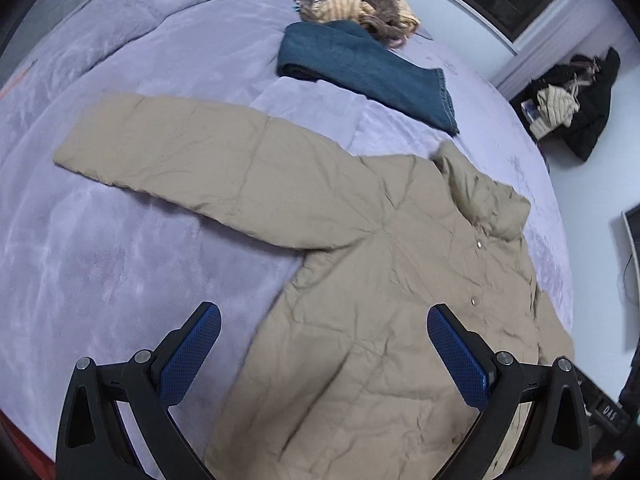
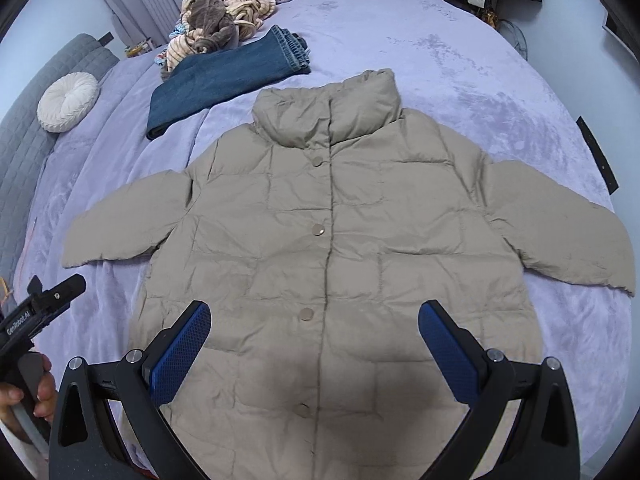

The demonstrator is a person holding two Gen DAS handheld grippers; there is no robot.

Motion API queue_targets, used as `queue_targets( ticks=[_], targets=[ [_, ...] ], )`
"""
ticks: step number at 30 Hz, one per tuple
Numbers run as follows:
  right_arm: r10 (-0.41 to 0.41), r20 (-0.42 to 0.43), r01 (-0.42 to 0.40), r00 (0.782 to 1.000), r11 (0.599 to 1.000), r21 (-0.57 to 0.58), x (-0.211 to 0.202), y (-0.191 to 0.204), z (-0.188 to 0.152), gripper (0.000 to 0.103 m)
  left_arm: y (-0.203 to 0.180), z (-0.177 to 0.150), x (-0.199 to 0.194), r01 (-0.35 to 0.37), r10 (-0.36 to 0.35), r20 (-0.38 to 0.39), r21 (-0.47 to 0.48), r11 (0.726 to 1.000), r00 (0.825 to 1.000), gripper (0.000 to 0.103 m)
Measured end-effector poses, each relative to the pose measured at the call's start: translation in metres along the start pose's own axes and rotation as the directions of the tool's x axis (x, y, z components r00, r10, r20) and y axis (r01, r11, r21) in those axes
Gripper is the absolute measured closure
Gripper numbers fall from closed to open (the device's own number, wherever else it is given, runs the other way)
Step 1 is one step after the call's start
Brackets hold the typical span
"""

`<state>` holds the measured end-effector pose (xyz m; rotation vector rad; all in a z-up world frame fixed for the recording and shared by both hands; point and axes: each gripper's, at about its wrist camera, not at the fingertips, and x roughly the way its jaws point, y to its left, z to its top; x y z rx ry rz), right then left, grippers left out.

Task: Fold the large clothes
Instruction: 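Grasp the jacket sleeve cuff with the left tool and lift it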

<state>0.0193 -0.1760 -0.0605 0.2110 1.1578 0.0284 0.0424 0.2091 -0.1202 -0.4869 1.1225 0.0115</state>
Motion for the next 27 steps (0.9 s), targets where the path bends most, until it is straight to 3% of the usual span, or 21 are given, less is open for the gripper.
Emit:
queue_targets(
  ticks=[2,7,11,16,18,19,20,21,22,23,24,26,27],
  targets=[
    [0.026,0.007,-0.027,1.000,1.000,0.007,0.020,0.016,0.001,0.000,0.033,0.015,0.018,0.041,-0.041,0.006,-0.066,0.997,0.999,0.000],
    [0.074,-0.114,-0.074,0.991,0.997,0.003,0.078,0.054,-0.004,0.000,0.110,0.051,0.078,0.144,-0.144,0.016,-0.232,0.962,0.989,0.000],
    [0.123,-0.150,-0.121,0.981,0.992,0.022,0.114,0.074,-0.008,0.000,0.141,0.074,0.106,0.165,-0.158,0.048,-0.295,0.941,0.986,0.000],
    [0.164,-0.131,-0.157,0.978,0.986,0.060,0.138,0.088,0.004,0.000,0.161,0.116,0.111,0.116,-0.079,0.146,-0.272,0.955,0.986,0.000],
    [0.178,-0.118,-0.172,0.977,0.983,0.059,0.145,0.096,0.013,0.000,0.169,0.132,0.117,0.057,-0.014,0.163,-0.263,0.963,0.986,0.008],
    [0.189,-0.109,-0.184,0.976,0.981,0.056,0.149,0.102,0.019,0.000,0.175,0.140,0.124,0.028,0.014,0.155,-0.264,0.964,0.988,0.022],
    [0.202,-0.103,-0.197,0.974,0.979,0.057,0.151,0.106,0.025,0.000,0.182,0.146,0.131,0.015,0.024,0.141,-0.273,0.962,0.990,0.045],
    [0.220,-0.096,-0.215,0.971,0.975,0.064,0.154,0.112,0.030,0.000,0.186,0.151,0.137,0.016,0.020,0.125,-0.278,0.960,0.992,0.059],
    [0.243,-0.089,-0.237,0.966,0.969,0.074,0.157,0.117,0.036,0.000,0.191,0.155,0.138,0.034,0.001,0.126,-0.277,0.960,0.992,0.083],
    [0.264,-0.082,-0.257,0.961,0.963,0.084,0.159,0.122,0.041,0.000,0.193,0.157,0.135,0.059,-0.022,0.135,-0.277,0.959,0.991,0.093],
    [0.279,-0.075,-0.272,0.957,0.958,0.090,0.162,0.127,0.044,0.000,0.192,0.157,0.128,0.058,-0.017,0.148,-0.272,0.961,0.989,0.093],
    [0.315,-0.056,-0.309,0.947,0.946,0.103,0.168,0.138,0.051,0.011,0.184,0.159,0.107,0.028,0.016,0.195,-0.217,0.976,0.981,0.093],
    [0.346,-0.057,-0.338,0.937,0.935,0.111,0.173,0.144,0.053,0.044,0.179,0.157,0.097,0.015,0.026,0.212,-0.187,0.982,0.977,0.093]
  ],
)
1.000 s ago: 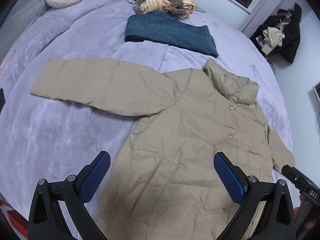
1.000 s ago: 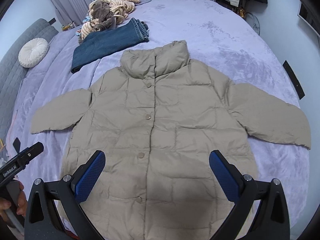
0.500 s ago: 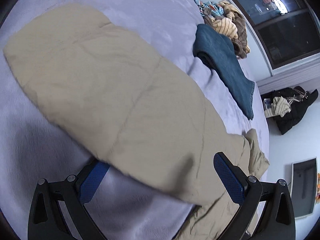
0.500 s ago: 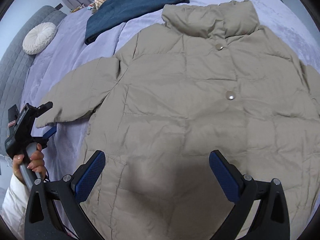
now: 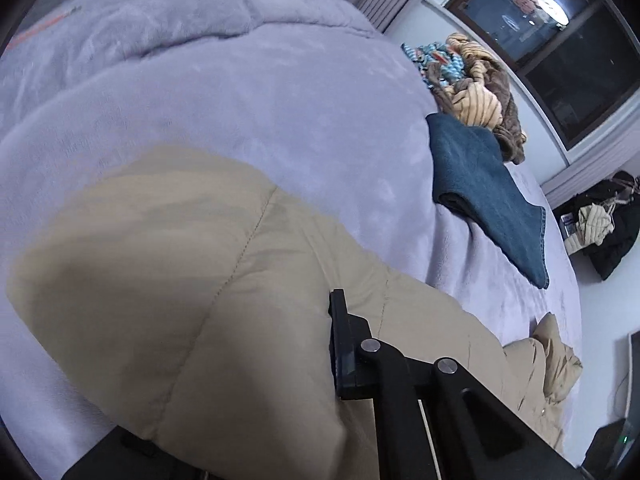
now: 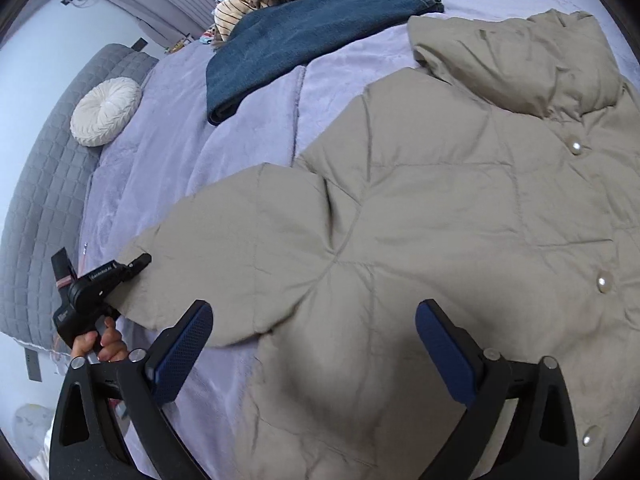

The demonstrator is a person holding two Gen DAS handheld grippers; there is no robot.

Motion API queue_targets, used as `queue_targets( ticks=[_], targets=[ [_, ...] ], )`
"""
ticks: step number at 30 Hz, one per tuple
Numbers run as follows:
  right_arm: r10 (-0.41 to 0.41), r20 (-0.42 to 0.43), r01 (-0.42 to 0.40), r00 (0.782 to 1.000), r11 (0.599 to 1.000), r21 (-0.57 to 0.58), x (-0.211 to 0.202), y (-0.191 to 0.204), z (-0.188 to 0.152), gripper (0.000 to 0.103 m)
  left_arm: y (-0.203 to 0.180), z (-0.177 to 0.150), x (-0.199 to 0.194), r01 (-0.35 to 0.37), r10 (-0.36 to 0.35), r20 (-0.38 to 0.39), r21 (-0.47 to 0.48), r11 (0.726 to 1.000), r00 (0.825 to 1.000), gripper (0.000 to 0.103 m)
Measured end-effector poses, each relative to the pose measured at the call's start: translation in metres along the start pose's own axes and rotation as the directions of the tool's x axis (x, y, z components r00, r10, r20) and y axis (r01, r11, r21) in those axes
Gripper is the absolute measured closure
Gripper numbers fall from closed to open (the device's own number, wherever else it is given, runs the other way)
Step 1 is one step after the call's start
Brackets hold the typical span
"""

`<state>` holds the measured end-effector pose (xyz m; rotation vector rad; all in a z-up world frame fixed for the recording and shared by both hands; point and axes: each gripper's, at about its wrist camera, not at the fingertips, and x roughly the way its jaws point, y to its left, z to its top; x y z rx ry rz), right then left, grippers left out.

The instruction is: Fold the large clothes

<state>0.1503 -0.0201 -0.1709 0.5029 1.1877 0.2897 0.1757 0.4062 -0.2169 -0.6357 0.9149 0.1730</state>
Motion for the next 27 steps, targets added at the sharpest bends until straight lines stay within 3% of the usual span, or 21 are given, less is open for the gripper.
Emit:
queue_targets(
  ticks=[1,2,5,10,15,18,23,27],
  targets=[
    [0.026,-0.021,-0.026,0.999,1.000,0.011,0.009,0.002,0.002,0.082,-0.007,0.001,-0.013,-0.003,0.002,0.024,0.043,0.999,1.000,0.093],
    [0.052,-0.045,-0.051,0.998,0.998,0.034,0.020,0.004,0.002,0.092,-0.013,0.000,-0.024,0.000,-0.003,0.040,0.073,0.997,0.999,0.093],
    [0.082,-0.065,-0.078,0.995,0.995,0.060,0.043,0.006,0.000,0.096,-0.034,-0.001,-0.056,0.020,-0.036,0.094,0.169,0.985,0.995,0.093],
    [0.092,-0.129,-0.081,0.987,0.993,0.087,0.081,0.002,-0.018,0.097,-0.093,-0.008,-0.096,0.115,-0.160,0.123,0.310,0.944,0.979,0.093],
    [0.135,-0.163,-0.121,0.977,0.988,0.090,0.085,-0.003,-0.019,0.097,-0.182,-0.033,-0.115,0.246,-0.309,0.075,0.443,0.862,0.948,0.093],
    [0.171,-0.164,-0.160,0.971,0.984,0.083,0.060,-0.014,-0.020,0.097,-0.243,-0.061,-0.116,0.319,-0.377,0.012,0.506,0.801,0.926,0.093],
    [0.084,-0.065,-0.079,0.994,0.994,0.075,-0.016,-0.069,-0.028,0.097,-0.347,-0.138,-0.096,0.344,-0.379,-0.095,0.655,0.673,0.921,0.093],
    [-0.045,0.019,0.042,0.999,0.990,0.134,-0.082,-0.145,-0.041,0.097,-0.407,-0.221,-0.045,0.309,-0.266,-0.180,0.737,0.601,0.947,0.093]
  ],
)
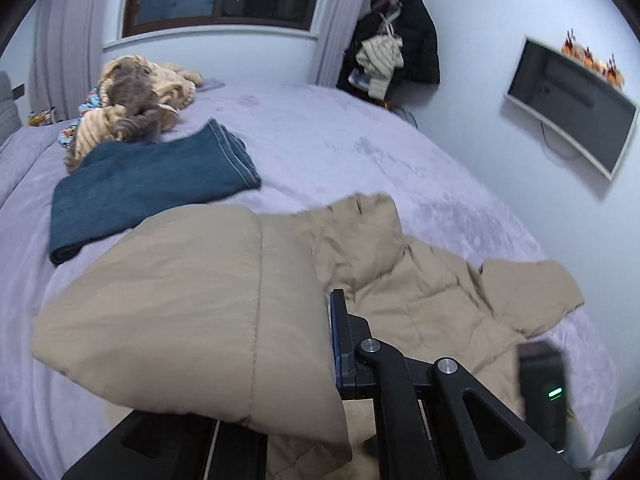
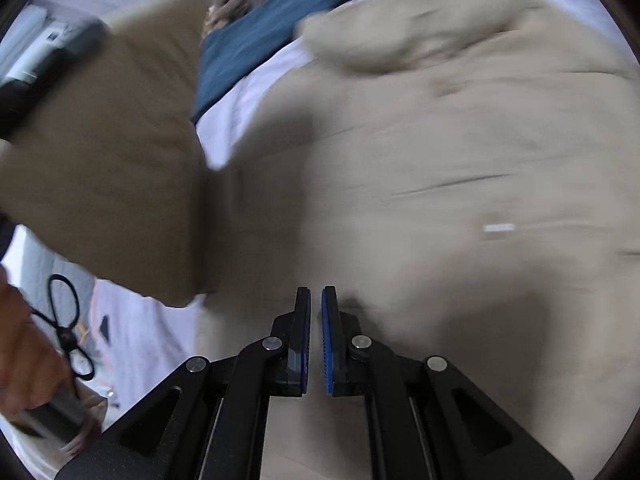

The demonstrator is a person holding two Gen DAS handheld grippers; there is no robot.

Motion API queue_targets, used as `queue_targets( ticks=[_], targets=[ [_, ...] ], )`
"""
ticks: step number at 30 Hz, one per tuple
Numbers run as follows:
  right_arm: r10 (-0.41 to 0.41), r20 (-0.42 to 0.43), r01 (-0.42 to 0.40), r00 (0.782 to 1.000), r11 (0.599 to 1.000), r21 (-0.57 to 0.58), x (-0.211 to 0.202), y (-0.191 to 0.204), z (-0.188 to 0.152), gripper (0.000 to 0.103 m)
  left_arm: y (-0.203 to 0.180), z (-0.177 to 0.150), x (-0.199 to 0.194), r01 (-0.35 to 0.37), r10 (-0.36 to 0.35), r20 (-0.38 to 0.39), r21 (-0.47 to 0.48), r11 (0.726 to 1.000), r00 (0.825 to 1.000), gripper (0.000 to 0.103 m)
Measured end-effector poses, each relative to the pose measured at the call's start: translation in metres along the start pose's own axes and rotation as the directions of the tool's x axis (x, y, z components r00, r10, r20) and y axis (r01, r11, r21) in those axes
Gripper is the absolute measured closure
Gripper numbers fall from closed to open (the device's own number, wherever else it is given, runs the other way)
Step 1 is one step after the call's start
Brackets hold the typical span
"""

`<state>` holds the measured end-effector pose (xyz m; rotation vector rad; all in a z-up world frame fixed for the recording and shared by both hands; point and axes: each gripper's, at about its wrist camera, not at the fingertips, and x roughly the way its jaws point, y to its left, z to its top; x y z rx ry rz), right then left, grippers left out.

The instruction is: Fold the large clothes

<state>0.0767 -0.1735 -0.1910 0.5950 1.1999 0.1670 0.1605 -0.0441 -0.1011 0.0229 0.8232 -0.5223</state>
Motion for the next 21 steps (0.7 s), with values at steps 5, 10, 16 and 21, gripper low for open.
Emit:
queue_targets(
  ticks=[5,10,16,21],
  targets=[
    [-0.092,0.049,0.087,0.995,0.991,0.098,-0.044,-0.078,-0.003,0.097,-0.046,-0.043,0.080,-0.061,0.076,-0.162,0.095,0.994,0.984,0.093],
    [-0.087,0.053,0.079,0.995,0.987,0.137,-0.052,-0.107,-0.006,0.097,-0.061,-0.076,0.102,-0.133,0.168,-0.180,0.191,0.973,0.969,0.083],
    [-0.072,0.060,0.063,0.996,0.987,0.145,-0.057,-0.111,0.007,0.096,-0.060,-0.069,0.071,-0.119,0.140,-0.109,0.179,0.977,0.984,0.000],
    [-0.093,0.062,0.087,0.994,0.992,0.088,-0.061,-0.093,0.011,0.086,-0.018,-0.066,0.016,-0.130,0.138,-0.078,0.100,0.986,0.987,0.000]
  ],
)
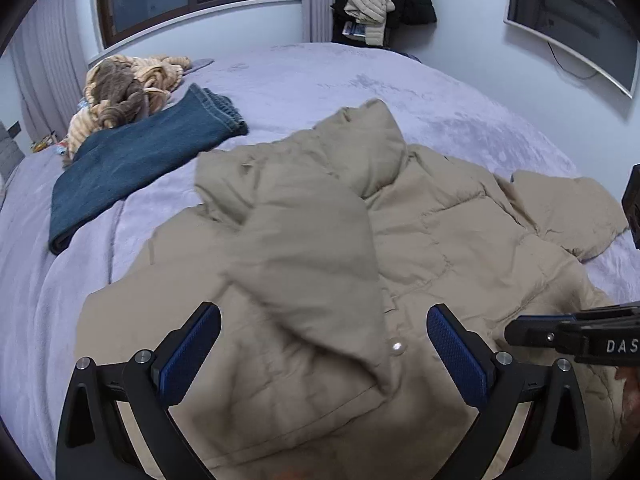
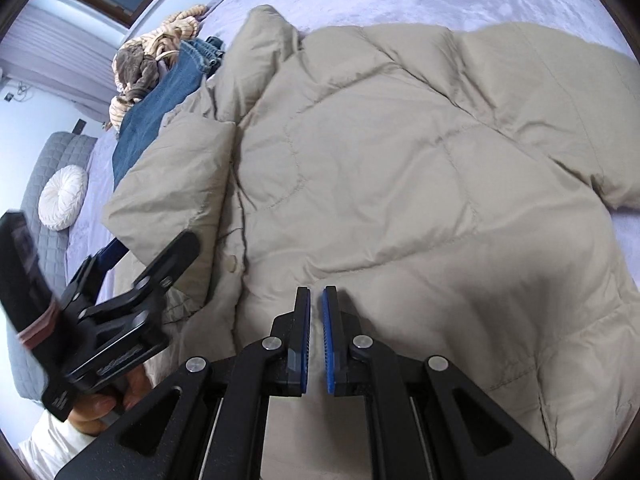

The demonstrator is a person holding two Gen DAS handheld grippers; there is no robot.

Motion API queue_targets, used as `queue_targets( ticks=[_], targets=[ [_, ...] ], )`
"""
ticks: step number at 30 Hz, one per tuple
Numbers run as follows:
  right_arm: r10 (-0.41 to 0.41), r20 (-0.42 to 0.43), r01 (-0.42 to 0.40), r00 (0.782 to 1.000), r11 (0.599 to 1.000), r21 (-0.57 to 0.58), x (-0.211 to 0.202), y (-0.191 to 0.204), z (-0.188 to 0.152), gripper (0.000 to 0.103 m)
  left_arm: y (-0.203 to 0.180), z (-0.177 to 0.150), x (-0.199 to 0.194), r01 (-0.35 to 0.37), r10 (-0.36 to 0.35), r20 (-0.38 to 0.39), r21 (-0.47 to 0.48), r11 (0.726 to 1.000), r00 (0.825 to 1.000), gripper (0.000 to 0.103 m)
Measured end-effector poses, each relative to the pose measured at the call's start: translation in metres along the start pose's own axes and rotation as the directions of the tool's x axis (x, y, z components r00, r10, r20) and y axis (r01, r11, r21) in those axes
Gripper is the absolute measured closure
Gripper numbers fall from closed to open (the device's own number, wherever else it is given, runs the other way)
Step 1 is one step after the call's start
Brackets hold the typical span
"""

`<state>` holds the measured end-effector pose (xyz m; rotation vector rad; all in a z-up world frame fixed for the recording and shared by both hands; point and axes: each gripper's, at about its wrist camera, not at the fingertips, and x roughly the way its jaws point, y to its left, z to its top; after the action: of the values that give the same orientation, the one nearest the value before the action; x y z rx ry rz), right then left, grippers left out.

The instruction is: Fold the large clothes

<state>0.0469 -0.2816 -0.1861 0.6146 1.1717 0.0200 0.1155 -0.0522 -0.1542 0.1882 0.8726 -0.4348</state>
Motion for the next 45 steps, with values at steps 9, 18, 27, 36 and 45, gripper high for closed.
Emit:
queue_targets(
  ticks=[9,18,27,36,45],
  targets=[
    [-0.064,0.078,0.090,0.995,0.912,-0.401,0.020,0.117,-0.001,0.010,0.181,-0.042,-0.004,-0.166,0.107,-0.163,-0.407,0.898,0.981,0.064],
    [-0.219,0.190,0.276,0.957,0.890,-0.363,0.043,0.128,0.025,0.097,0.185,-0.079,0.021,-0.224,0.146,-0.216,-0.401,0.888,0.965,0.065],
    [-0.141,0.062,0.139,0.988,0.990,0.039,0.017,-0.004,0.010,0.069,0.175,-0.073,0.029,-0.257,0.179,-0.245,-0.342,0.904,0.953,0.065],
    [-0.143,0.227,0.147,0.963,0.989,-0.003,-0.046,-0.002,0.007,0.068,0.147,-0.049,-0.017,-0.247,0.196,-0.197,-0.288,0.925,0.961,0.064],
    [-0.091,0.157,0.076,0.983,0.992,0.099,-0.074,-0.060,0.001,0.057,0.052,-0.028,-0.017,-0.131,0.073,-0.215,-0.274,0.953,0.974,0.039]
  ],
)
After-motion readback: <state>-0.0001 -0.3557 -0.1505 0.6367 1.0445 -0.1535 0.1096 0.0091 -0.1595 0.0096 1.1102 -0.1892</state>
